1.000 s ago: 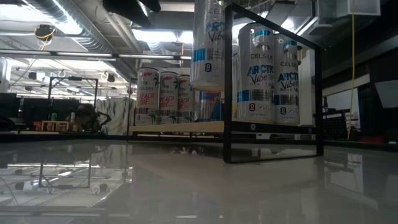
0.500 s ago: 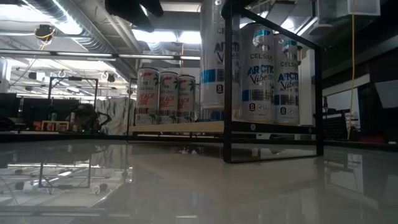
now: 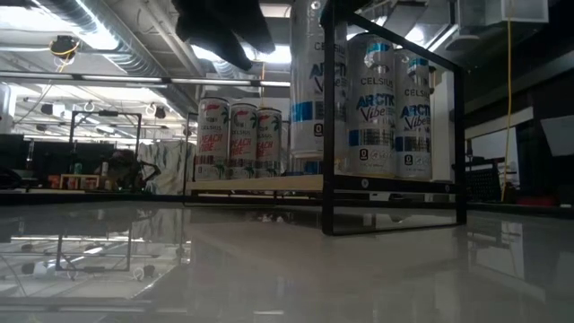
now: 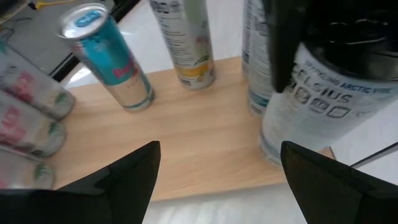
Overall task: Place canned beverage on shelf
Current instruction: Put the white and blue soda can on the shelf and align with the other white and blue soda can
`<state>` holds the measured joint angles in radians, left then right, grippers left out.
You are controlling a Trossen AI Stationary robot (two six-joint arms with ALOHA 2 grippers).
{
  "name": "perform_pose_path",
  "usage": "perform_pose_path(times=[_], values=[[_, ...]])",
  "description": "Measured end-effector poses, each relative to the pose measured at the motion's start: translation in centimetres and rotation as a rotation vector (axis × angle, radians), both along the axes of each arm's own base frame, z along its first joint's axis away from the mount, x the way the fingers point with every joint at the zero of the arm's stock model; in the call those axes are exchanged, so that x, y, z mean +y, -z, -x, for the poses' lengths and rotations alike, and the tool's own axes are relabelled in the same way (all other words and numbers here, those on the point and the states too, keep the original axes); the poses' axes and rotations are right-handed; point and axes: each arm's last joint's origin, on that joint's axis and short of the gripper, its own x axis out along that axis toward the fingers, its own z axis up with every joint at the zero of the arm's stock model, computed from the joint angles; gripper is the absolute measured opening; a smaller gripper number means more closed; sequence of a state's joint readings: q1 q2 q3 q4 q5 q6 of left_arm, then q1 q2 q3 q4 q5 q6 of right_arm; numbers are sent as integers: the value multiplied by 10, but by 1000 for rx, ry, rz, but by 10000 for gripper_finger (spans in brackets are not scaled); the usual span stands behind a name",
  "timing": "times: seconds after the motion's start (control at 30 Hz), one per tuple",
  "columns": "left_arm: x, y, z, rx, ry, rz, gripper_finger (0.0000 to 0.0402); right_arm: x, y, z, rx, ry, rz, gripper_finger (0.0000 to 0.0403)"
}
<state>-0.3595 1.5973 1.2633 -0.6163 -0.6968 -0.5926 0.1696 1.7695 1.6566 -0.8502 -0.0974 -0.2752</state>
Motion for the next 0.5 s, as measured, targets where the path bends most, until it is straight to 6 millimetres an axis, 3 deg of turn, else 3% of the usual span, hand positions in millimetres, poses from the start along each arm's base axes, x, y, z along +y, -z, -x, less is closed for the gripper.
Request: perform_pose_path(times=[0.5], values=[[-2,4,-6,-15,0,5,325,1,14,-8,35,9,22,250]])
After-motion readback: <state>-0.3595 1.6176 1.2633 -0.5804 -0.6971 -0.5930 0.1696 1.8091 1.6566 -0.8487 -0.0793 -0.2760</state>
